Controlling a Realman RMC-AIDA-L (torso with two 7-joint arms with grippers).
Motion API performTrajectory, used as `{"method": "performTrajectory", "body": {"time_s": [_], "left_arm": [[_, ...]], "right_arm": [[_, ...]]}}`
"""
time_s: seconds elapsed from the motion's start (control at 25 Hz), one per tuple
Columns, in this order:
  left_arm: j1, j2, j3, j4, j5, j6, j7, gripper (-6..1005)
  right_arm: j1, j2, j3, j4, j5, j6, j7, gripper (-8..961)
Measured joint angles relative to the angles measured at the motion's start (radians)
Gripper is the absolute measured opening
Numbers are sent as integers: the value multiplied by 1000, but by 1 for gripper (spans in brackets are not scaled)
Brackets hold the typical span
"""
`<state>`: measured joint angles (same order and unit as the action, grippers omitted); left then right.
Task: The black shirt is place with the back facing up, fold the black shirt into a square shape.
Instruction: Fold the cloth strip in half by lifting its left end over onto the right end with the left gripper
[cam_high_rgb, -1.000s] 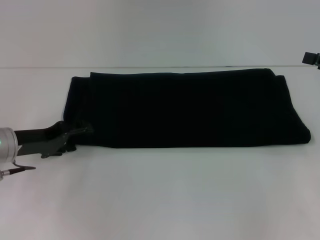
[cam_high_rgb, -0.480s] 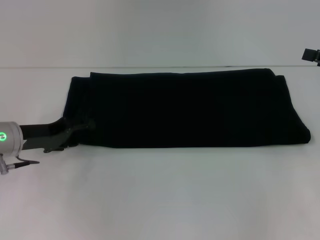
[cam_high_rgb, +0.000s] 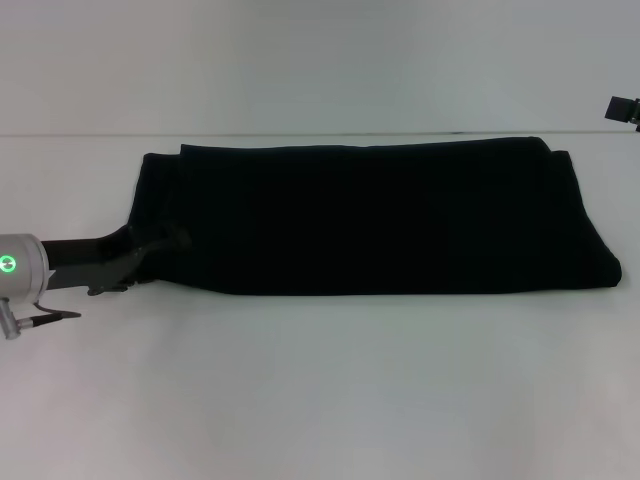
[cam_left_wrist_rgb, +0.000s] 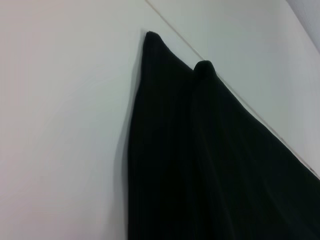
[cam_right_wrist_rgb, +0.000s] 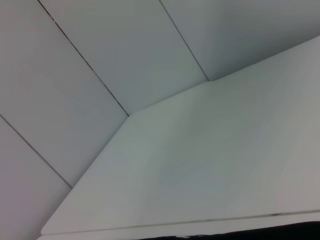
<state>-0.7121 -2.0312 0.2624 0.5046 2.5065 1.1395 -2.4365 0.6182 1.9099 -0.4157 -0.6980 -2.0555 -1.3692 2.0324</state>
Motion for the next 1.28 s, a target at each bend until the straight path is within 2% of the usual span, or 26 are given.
{"method": "performTrajectory", "body": {"time_s": [0.24,0.52,0.92,1.28], "left_arm": [[-5,2,1,0,0,-1,3,883],[-6,2,11,0,-3,-2,37,801],[-2,0,12,3,-3,-42,40,379],[23,-8,5,11,-29,-35,59,192]], "right_arm": [[0,1,0,0,0,3,0,905],[1,3,0,0,0,3,0,900],[1,5,0,5,0,3,-10,899],[2,10,-1,10,0,12,-12,900]]}}
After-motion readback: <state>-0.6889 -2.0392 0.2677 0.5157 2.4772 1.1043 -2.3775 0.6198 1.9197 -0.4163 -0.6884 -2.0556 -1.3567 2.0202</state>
